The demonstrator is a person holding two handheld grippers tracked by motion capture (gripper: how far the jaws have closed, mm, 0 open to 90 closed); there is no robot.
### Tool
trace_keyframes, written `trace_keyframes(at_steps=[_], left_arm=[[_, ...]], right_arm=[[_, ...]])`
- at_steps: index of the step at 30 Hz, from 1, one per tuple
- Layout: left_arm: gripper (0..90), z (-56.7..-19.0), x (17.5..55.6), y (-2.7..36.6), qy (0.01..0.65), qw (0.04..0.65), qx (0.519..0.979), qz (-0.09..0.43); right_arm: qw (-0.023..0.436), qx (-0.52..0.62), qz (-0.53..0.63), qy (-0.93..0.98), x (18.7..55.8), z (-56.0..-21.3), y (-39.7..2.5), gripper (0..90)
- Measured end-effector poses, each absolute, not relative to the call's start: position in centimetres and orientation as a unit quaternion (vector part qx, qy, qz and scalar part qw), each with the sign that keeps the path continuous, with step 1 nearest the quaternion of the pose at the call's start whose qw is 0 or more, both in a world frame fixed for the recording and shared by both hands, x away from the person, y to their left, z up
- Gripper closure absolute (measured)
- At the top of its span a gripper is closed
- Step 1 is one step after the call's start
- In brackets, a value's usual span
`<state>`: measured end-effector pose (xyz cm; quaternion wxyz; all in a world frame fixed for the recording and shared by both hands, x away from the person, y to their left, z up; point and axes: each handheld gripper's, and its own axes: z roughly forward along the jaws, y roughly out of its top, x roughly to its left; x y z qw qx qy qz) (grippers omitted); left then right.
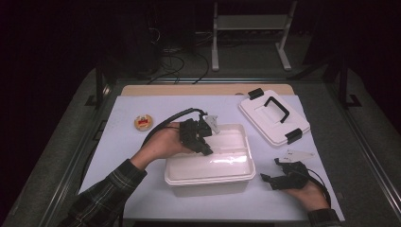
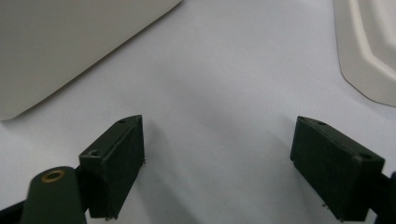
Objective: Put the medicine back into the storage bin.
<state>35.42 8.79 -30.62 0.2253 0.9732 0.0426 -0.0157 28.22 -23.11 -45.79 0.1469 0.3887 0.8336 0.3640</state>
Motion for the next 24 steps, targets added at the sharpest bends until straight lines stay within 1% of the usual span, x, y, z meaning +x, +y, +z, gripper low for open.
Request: trace_keyframes(at_steps=[6, 12, 16, 24], left_arm=[[88.8, -29.7, 35.4, 9.1, 0.045, 0.235, 0.971, -0.014], [88.7, -28.0, 35.3, 9.8, 0.047, 0.254, 0.966, -0.007], [88.7, -26.6, 35.2, 11.0, 0.057, 0.256, 0.965, 0.004], [88.7, -26.0, 35.3, 13.2, 0.071, 0.253, 0.965, 0.012]], right_arm=[[0.146, 0.390, 0.365, 0.833, 28.2, -45.8, -23.1, 16.9], [0.146, 0.389, 0.366, 0.833, 28.2, -45.8, -23.1, 16.9], [0.146, 0.389, 0.365, 0.833, 28.2, -45.8, -23.1, 16.9], [0.148, 0.388, 0.364, 0.834, 28.2, -45.8, -23.1, 16.9]])
